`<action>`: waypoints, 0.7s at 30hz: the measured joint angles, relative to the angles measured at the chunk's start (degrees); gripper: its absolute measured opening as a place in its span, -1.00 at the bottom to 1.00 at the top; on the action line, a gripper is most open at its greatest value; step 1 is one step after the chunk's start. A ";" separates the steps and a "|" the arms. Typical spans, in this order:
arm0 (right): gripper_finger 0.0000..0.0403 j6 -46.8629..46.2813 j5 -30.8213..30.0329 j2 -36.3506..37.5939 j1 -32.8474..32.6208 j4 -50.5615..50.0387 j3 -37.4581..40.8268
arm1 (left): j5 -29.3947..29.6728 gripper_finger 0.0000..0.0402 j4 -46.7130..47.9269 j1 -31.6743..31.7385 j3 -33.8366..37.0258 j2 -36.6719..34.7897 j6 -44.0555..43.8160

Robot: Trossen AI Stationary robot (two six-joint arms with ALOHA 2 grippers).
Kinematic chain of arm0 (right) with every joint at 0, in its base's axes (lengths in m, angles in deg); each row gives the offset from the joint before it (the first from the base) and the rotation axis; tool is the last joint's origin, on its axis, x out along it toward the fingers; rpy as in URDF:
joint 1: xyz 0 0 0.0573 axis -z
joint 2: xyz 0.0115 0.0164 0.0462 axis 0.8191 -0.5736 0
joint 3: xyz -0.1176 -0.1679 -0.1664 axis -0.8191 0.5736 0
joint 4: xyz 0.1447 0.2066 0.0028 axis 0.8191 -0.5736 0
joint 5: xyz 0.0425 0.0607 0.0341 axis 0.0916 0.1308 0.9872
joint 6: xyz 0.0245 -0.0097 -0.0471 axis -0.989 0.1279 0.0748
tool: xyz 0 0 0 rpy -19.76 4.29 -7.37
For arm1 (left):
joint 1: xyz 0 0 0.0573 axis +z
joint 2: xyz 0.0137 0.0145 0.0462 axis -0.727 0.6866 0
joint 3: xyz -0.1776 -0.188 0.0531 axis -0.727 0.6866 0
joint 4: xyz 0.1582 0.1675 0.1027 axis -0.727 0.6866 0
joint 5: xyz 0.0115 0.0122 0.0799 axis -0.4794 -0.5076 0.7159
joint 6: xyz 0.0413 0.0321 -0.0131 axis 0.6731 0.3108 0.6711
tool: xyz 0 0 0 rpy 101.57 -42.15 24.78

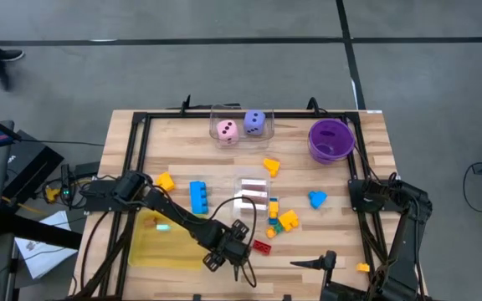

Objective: Pick & Place Toys
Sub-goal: Put the green game piece into the yellow bin

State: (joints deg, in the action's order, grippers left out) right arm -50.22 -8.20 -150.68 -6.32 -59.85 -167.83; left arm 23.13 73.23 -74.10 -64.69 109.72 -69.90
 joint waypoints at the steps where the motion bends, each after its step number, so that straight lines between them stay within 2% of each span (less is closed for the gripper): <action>1: 0.99 0.00 0.00 0.00 0.00 -0.01 0.01 | -0.08 0.50 0.09 0.00 0.00 0.00 0.01; 6: 0.99 0.00 0.00 0.00 0.00 0.00 0.00 | -1.01 0.49 0.38 0.00 0.00 0.00 -0.11; 10: 0.99 0.00 0.00 0.00 0.00 0.00 -0.01 | -1.01 0.40 0.42 0.00 0.00 -0.02 -0.11; 14: 0.99 0.00 0.00 0.00 0.00 0.00 0.01 | -1.01 0.20 0.42 0.00 0.00 -0.02 -0.17; 21: 0.99 0.00 0.00 0.00 0.00 0.00 0.00 | -1.03 -0.28 -0.58 0.00 0.00 -0.02 -0.52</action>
State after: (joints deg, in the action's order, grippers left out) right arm -50.22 -8.20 -150.68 -6.32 -59.85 -167.83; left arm 22.11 72.65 -74.10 -64.69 109.70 -70.43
